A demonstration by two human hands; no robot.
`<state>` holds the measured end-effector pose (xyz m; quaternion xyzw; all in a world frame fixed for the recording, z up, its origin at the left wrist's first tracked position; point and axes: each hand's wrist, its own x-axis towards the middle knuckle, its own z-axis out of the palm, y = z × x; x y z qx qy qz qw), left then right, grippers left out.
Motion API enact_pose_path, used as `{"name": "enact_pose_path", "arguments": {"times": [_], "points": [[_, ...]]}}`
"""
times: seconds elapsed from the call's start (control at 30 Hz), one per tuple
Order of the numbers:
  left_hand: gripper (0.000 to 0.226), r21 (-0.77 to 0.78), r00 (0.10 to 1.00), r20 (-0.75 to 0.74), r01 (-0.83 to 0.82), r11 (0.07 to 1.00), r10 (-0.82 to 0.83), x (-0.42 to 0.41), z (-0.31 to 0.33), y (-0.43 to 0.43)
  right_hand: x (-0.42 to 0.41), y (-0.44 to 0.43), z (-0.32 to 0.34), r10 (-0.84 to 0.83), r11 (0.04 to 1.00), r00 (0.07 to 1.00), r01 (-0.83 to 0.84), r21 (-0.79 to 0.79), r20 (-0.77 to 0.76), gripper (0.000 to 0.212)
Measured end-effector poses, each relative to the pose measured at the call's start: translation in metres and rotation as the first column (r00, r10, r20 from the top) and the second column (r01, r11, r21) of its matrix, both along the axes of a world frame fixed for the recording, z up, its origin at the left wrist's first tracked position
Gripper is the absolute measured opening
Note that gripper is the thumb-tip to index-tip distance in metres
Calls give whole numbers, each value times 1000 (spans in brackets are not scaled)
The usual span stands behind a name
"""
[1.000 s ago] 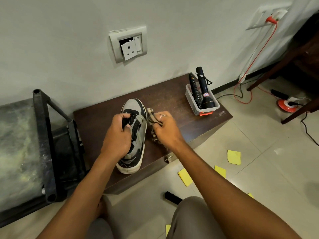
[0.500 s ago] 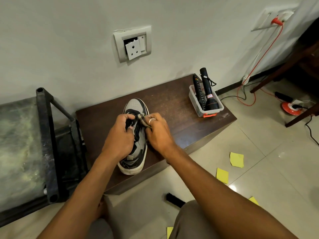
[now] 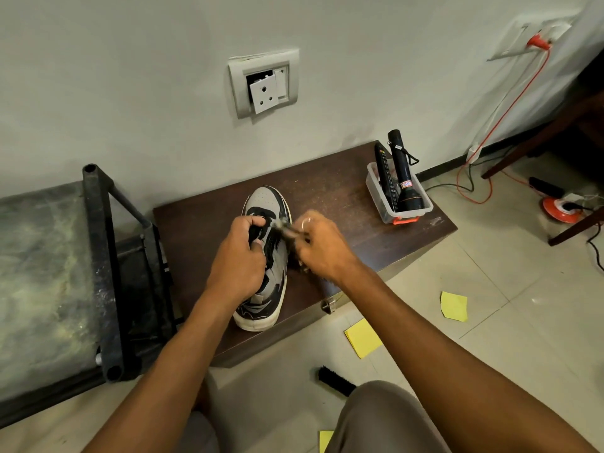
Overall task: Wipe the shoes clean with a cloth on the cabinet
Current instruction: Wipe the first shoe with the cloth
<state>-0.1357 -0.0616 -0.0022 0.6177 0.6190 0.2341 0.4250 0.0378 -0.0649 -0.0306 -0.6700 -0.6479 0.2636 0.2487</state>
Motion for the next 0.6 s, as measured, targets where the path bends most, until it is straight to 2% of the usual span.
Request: {"name": "enact_pose_path", "arguments": {"times": [0.07, 0.1, 0.17, 0.23, 0.4, 0.47, 0.5, 0.53, 0.6], "points": [[29, -7, 1000, -7, 8, 1000, -8, 0, 1, 0, -7, 14, 0, -51, 994, 998, 46, 103, 43, 25], [29, -6, 1000, -4, 9, 1000, -9, 0, 0, 0, -14, 19, 0, -36, 994, 995, 26, 106, 91, 31], [30, 0, 1000, -1, 8, 1000, -8, -1, -1, 1, -27, 21, -3, 12, 999, 983, -21, 45, 184, 36], [31, -3, 1000, -2, 7, 1000, -7, -2, -4, 3, -30, 16, -5, 17, 1000, 980, -20, 11, 200, 35], [32, 7, 1000, 3, -8, 1000, 8, 0, -1, 1, -12, -10, -9, 62, 997, 990, -57, -48, 126, 24], [32, 15, 1000, -8, -14, 1000, 14, 1, 1, 0, -5, -18, 1, 85, 984, 996, -84, -156, -4, 24], [32, 15, 1000, -8, -17, 1000, 17, 1, 1, 0, -2, -18, 8, 79, 977, 995, -90, -192, -65, 32], [31, 12, 1000, -5, -19, 1000, 19, 1, 2, -1, 1, -16, 13, 52, 978, 992, -73, -197, -111, 35], [30, 6, 1000, -6, -13, 1000, 13, 1, 3, -1, 0, -4, 14, -43, 995, 990, 31, -92, -132, 30]]}}
